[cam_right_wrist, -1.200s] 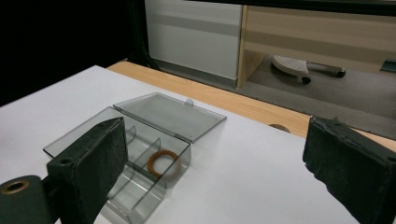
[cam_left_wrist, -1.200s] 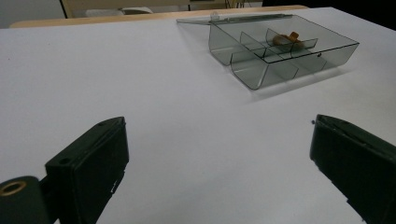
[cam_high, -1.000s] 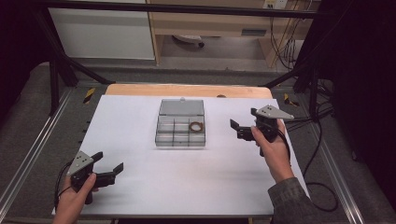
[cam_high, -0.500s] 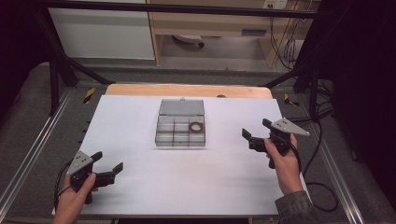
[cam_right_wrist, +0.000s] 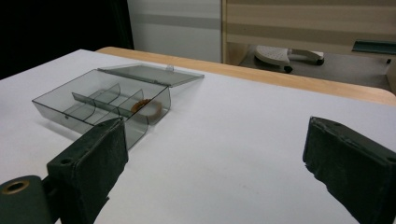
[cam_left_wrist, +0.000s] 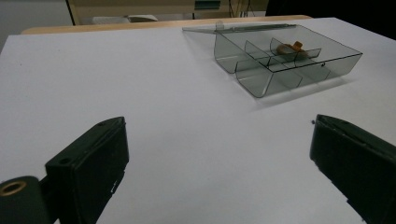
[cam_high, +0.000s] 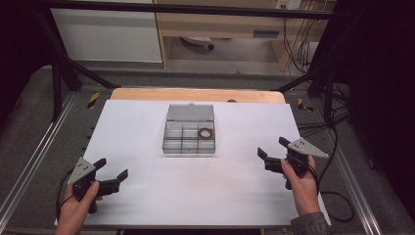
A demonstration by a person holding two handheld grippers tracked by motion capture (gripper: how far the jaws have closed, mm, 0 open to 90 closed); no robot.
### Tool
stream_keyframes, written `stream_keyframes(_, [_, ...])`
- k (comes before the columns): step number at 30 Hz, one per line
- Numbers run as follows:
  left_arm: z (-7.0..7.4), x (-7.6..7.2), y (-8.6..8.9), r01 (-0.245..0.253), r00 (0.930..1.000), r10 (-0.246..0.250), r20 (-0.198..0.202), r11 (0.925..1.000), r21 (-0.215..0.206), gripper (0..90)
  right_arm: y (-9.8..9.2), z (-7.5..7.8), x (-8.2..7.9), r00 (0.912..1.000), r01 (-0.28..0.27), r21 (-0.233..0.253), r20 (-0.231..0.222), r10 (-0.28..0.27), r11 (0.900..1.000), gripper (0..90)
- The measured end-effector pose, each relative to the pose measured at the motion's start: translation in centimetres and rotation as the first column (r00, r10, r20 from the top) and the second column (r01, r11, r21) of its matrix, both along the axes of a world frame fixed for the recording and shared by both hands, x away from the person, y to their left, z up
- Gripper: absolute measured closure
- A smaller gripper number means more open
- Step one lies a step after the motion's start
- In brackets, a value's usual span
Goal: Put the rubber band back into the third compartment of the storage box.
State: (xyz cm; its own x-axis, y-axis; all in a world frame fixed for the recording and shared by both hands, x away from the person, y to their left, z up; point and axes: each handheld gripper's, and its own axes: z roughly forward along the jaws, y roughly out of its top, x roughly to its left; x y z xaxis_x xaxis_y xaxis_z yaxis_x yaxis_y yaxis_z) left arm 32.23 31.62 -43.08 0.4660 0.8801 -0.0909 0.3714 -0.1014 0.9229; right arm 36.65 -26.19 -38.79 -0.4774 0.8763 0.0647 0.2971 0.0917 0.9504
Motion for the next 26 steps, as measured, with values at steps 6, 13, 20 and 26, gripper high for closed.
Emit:
stream_keyframes(6, [0.2, -0.1, -0.1, 0.008, 0.9998, -0.008, 0.019, 0.9999, -0.007, 4.2, 0.0, -1.0, -0.7, 1.0000, 0.000, -0.003, -0.008, 0.000, 1.000, 7.1])
stream_keyframes(13, [0.4, -0.2, -0.2, 0.022, 0.9991, -0.021, 0.037, 0.9996, -0.018, 4.2, -0.2, -2.0, -1.3, 0.9994, -0.003, -0.010, -0.034, 0.002, 1.000, 6.8])
stream_keyframes(20, [0.4, -0.2, -0.2, 0.026, 0.9990, -0.026, 0.036, 0.9996, -0.014, 4.2, -0.1, -3.9, -1.6, 0.9948, -0.019, -0.040, -0.101, 0.015, 0.999, 6.0])
stream_keyframes(26, [0.4, -0.2, -0.3, 0.030, 0.9991, -0.029, 0.029, 0.9995, -0.009, 4.2, 0.6, -6.1, -0.6, 0.9778, -0.031, -0.071, -0.209, 0.015, 0.997, 5.0])
